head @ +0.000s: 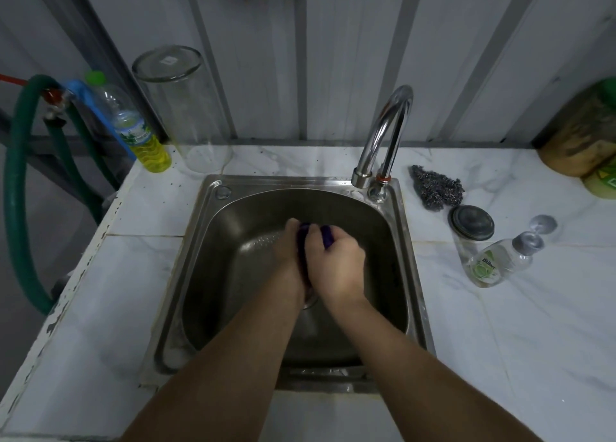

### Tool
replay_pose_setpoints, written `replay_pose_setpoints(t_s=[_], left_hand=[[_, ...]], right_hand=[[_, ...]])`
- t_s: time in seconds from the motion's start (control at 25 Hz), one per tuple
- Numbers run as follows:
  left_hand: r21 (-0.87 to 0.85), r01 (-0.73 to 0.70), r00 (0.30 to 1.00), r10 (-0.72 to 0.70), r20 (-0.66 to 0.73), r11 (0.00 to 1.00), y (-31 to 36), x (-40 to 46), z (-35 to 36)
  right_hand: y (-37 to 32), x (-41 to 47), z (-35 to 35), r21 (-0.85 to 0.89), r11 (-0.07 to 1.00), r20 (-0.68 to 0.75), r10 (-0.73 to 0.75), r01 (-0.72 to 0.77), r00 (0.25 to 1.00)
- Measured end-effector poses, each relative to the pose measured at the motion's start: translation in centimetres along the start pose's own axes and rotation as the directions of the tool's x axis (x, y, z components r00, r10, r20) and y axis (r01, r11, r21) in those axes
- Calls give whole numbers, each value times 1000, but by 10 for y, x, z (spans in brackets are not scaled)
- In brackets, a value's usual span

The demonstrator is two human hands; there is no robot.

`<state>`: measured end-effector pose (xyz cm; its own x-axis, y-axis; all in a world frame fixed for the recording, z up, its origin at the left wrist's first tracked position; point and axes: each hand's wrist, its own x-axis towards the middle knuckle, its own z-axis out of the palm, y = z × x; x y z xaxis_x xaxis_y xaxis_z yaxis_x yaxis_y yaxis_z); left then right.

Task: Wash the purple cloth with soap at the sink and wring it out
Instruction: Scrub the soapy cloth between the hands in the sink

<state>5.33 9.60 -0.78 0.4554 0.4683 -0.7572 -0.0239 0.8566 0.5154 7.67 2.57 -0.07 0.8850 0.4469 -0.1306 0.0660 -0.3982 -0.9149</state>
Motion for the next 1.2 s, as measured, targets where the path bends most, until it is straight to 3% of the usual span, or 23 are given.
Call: replay_pose_setpoints(t_s=[0.12, 0.24, 0.36, 0.48, 0.56, 0.68, 0.8, 1.04, 1.2], left_hand=[[181, 94, 992, -108, 70, 979, -19, -8, 4], [208, 88, 987, -113, 112, 974, -15, -14, 15], [274, 93, 977, -141, 162, 957, -8, -16, 21], [349, 100, 972, -167, 168, 932, -10, -16, 24], [339, 96, 974, -159, 164, 936, -12, -15, 27], [319, 15, 994, -49, 100, 947, -12, -10, 31], [283, -57, 995, 33, 89, 957, -9, -5, 30], [187, -3, 982, -32, 185, 982, -4, 2, 30], [149, 35, 969, -70, 235, 988, 3, 9, 35]], right_hand=[[2, 44, -21, -36, 991, -81, 123, -126, 989], [18, 60, -31, -40, 981, -67, 188, -191, 980], [26, 62, -31, 120, 950, 18, 288, -288, 957], [21, 65, -40, 333, 849, 140, 386, -410, 912], [22, 65, -41, 340, 871, 155, 321, -355, 934], [28, 70, -50, 195, 967, 115, 146, -166, 983], [33, 85, -73, 155, 979, 79, 119, -130, 990], [36, 149, -106, 122, 992, -83, 51, -40, 995], [24, 190, -111, 71, 997, 22, -4, 2, 1000]])
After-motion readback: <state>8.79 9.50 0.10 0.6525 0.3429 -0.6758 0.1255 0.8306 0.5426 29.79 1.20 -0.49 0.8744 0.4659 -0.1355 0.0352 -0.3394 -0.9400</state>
